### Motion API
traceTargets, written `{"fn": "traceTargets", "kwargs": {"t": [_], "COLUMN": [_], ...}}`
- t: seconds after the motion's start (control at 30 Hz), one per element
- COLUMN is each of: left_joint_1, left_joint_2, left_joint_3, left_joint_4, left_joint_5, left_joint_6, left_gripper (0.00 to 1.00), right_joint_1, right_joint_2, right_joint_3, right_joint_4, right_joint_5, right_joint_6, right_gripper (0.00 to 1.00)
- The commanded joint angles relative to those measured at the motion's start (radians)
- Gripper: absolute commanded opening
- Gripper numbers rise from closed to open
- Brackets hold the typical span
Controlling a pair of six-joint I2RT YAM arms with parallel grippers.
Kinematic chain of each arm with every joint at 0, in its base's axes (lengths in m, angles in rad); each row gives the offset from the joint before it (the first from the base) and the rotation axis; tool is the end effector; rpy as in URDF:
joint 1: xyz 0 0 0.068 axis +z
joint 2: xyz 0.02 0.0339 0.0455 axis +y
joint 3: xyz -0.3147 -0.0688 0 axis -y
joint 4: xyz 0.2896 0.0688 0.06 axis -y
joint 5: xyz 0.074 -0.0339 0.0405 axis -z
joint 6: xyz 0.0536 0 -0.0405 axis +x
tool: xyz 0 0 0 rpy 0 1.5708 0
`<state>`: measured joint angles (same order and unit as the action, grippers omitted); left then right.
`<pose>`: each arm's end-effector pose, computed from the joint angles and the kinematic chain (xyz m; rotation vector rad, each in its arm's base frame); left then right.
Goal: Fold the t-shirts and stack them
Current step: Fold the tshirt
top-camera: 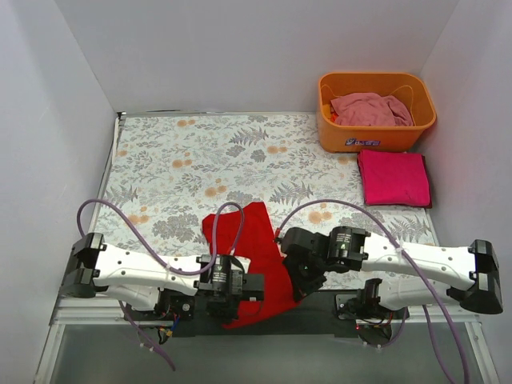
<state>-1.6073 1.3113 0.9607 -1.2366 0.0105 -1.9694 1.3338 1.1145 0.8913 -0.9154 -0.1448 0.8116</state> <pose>-0.0089 -0.2296 0.2470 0.5646 -3.0835 -0.0287 0.0465 0.2256 0.2751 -0.8164 2.8713 0.6790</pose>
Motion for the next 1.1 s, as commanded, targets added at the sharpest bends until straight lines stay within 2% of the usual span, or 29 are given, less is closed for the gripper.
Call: {"fn": "traceTargets", "kwargs": {"t": [0.0, 0.07, 0.1, 0.2, 0.3, 0.4, 0.6, 0.77, 0.9, 1.07], "left_joint_1": [0.055, 0.114, 0.198, 0.356, 0.492, 0.581, 0.733, 0.874, 0.938, 0.965], "left_joint_2": [-0.085, -0.136, -0.177, -0.228, -0.231, -0.218, -0.190, -0.165, -0.144, -0.129], "left_joint_3": [0.061, 0.067, 0.067, 0.081, 0.111, 0.142, 0.173, 0.142, 0.115, 0.066], "left_joint_4": [-0.158, -0.158, -0.158, -0.158, -0.141, -0.098, -0.023, 0.074, 0.129, 0.180], "left_joint_5": [-0.056, -0.098, -0.104, -0.145, -0.178, -0.188, -0.202, -0.165, -0.136, -0.115], "left_joint_6": [-0.341, -0.315, -0.265, -0.159, -0.050, 0.016, 0.151, 0.259, 0.302, 0.305], "left_gripper": [0.00, 0.00, 0.00, 0.00, 0.00, 0.00, 0.00, 0.00, 0.00, 0.00], "right_joint_1": [-0.043, -0.080, -0.119, -0.198, -0.261, -0.306, -0.376, -0.445, -0.481, -0.502], "right_joint_2": [-0.010, 0.011, 0.019, 0.059, 0.131, 0.183, 0.323, 0.398, 0.479, 0.565], "right_joint_3": [0.124, 0.190, 0.207, 0.279, 0.366, 0.458, 0.606, 0.681, 0.728, 0.758], "right_joint_4": [-0.147, -0.163, -0.165, -0.163, -0.163, -0.165, -0.165, -0.162, -0.157, -0.143], "right_joint_5": [0.085, 0.106, 0.114, 0.131, 0.125, 0.104, 0.064, 0.047, 0.033, 0.025], "right_joint_6": [0.014, -0.043, -0.061, -0.140, -0.219, -0.285, -0.374, -0.449, -0.500, -0.557], "right_gripper": [0.01, 0.01, 0.01, 0.01, 0.01, 0.01, 0.01, 0.01, 0.01, 0.01]}}
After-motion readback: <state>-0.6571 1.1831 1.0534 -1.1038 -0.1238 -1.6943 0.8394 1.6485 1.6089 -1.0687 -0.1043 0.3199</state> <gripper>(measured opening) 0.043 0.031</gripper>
